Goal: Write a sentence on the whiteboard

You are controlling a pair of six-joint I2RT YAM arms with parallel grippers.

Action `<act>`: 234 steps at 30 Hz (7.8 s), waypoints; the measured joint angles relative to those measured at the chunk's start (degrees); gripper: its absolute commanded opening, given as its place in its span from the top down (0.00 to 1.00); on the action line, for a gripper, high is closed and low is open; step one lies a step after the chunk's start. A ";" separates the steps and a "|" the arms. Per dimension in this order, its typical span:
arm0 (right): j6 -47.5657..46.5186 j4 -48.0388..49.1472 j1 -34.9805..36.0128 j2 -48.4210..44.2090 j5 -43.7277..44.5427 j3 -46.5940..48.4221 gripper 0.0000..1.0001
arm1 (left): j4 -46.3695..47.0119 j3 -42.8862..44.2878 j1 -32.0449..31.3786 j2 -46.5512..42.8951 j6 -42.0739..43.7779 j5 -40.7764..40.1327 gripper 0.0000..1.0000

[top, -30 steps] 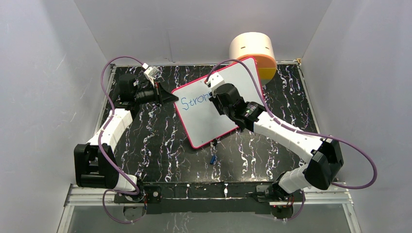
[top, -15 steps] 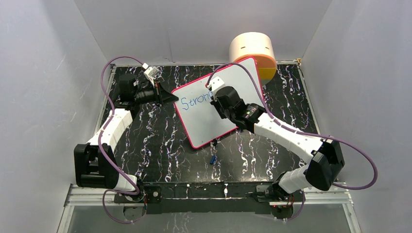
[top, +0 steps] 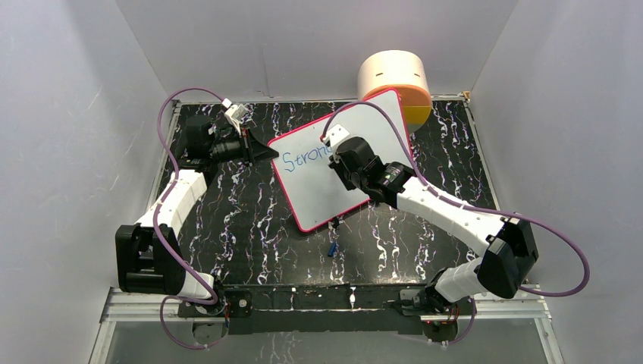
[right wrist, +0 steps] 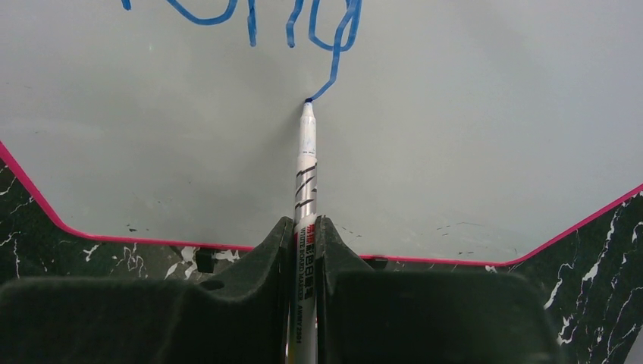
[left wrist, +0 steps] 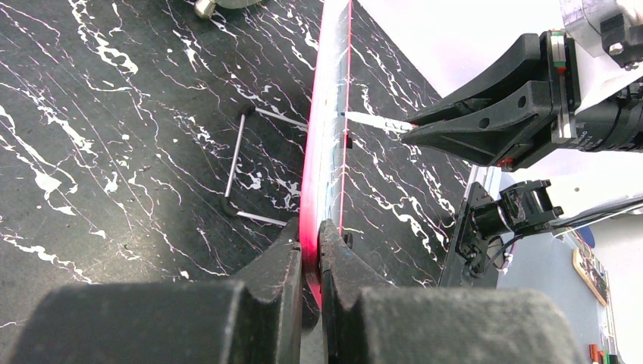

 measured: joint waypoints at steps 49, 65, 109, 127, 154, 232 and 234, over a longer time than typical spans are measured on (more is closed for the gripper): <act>-0.59 2.67 -4.61 -5.27 -2.69 0.48 1.00 | -0.28 0.09 -0.02 0.00 0.20 0.00 1.00; -2.05 2.67 -8.33 -5.46 -3.61 0.48 1.00 | -1.01 0.42 -0.50 0.00 0.59 -0.20 1.00; -3.30 2.73 -9.60 -0.98 -5.44 1.99 1.00 | -1.46 0.72 -0.66 0.22 0.83 -0.57 1.00; -4.44 2.73 -10.93 -1.05 -4.09 1.99 1.00 | -1.46 0.74 -0.66 0.22 0.85 -0.59 1.00; -4.79 3.30 -10.95 -1.01 -6.80 3.06 1.00 | -1.49 0.79 -0.66 0.24 1.01 -0.52 1.00; -3.74 -0.83 -10.97 -0.57 -7.87 2.95 1.00 | -1.51 0.96 -0.66 0.55 1.01 -0.48 1.00; -3.74 -0.83 -10.97 -0.57 -7.82 2.95 1.00 | -1.51 0.96 -0.66 0.55 1.01 -0.48 1.00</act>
